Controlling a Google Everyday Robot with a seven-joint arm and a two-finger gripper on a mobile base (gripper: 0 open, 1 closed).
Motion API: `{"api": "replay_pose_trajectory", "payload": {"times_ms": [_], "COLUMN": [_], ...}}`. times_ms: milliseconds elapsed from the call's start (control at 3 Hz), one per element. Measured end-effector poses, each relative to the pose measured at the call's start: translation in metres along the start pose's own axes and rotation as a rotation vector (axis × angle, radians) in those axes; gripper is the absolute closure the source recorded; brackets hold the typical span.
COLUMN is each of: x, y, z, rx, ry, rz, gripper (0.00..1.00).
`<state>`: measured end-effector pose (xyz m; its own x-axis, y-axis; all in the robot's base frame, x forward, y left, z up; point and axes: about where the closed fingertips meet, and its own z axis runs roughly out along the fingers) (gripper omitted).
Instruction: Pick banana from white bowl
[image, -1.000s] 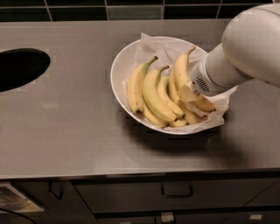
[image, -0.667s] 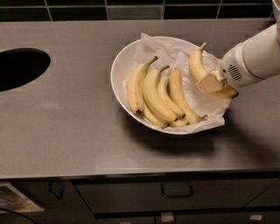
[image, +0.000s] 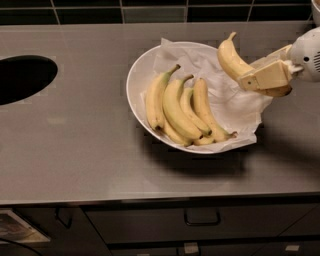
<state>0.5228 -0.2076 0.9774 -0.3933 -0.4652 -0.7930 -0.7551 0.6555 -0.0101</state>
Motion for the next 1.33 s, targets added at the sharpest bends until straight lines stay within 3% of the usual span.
{"api": "replay_pose_trajectory", "payload": {"times_ms": [333, 667, 1000, 1333], "x": [-0.036, -0.056, -0.058, -0.046], "y": [0.034, 0.061, 0.086, 0.118], "z": [-0.022, -0.042, -0.036, -0.007], "rx": [-0.175, -0.282, -0.427, -0.611], "ry": [-0.113, -0.163, -0.149, -0.086], "rz": [-0.104, -0.172, -0.197, -0.190], "gripper": [1.00, 1.00, 1.00, 1.00]}}
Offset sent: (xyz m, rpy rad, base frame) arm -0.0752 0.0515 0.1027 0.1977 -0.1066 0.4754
